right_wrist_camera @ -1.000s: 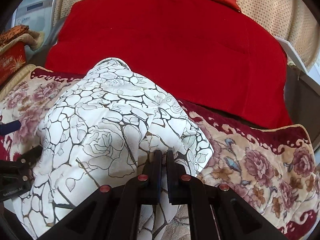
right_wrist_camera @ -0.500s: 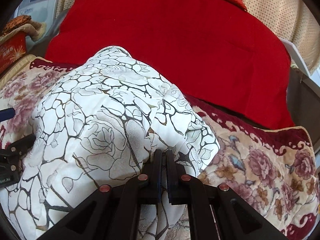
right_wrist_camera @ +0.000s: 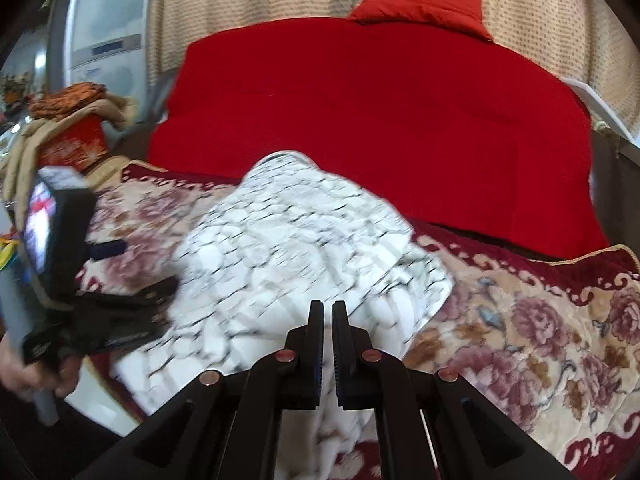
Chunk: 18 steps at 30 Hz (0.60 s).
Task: Fold large clothes
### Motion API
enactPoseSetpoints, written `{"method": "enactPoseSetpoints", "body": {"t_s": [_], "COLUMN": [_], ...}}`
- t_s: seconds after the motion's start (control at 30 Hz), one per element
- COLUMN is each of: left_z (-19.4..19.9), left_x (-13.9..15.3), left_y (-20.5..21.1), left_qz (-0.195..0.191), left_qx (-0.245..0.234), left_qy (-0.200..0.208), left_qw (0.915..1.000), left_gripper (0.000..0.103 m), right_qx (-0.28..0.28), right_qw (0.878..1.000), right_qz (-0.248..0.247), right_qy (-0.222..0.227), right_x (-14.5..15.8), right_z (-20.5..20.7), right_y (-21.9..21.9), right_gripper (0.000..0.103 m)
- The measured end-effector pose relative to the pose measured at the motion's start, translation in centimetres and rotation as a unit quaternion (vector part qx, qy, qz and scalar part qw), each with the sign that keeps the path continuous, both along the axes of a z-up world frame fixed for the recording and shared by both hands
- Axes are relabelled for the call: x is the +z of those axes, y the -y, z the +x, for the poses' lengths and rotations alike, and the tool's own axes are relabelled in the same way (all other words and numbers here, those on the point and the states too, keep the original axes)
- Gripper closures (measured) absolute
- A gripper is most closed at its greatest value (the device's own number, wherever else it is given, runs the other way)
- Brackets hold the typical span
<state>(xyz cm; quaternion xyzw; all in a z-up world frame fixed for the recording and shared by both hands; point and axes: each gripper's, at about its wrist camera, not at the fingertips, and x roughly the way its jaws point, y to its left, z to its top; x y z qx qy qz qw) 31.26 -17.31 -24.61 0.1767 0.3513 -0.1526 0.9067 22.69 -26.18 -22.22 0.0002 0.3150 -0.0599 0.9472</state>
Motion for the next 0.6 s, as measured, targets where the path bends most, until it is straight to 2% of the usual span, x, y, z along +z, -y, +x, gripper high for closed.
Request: {"method": "enactPoseSetpoints", "body": {"t_s": [0.17,0.27,0.47,0.6], "left_z": [0.1,0.0,0.2,0.0], "left_x": [-0.2,-0.2,-0.4,-0.3], "left_y": [0.0,0.1,0.1,0.0], "left_qz": [0.003,0.006,0.008,0.016], "left_qx": [-0.003,-0.006,-0.001,0.01], "left_qy": [-0.001,0.002,0.003,0.007], "left_qw": [1.0,1.0,1.0,0.9998], "left_gripper": [0.018,0.018,0.018,0.018], "right_qx": [0.002,0.005,0.009,0.01], "right_qw": [0.999,0.999,0.999,0.999], "right_qz": [-0.003,-0.016,-0.011,0.013], "right_qy": [-0.048,-0.028,-0.037,-0.041], "right_x": [-4.7,-6.7,-6.5,-4.7], "right_z": [0.5,0.2,0.4,-0.3], "right_y": [-0.2,0.0,0.4,0.4], "right_gripper": [0.096,0.097,0.097,0.096]}}
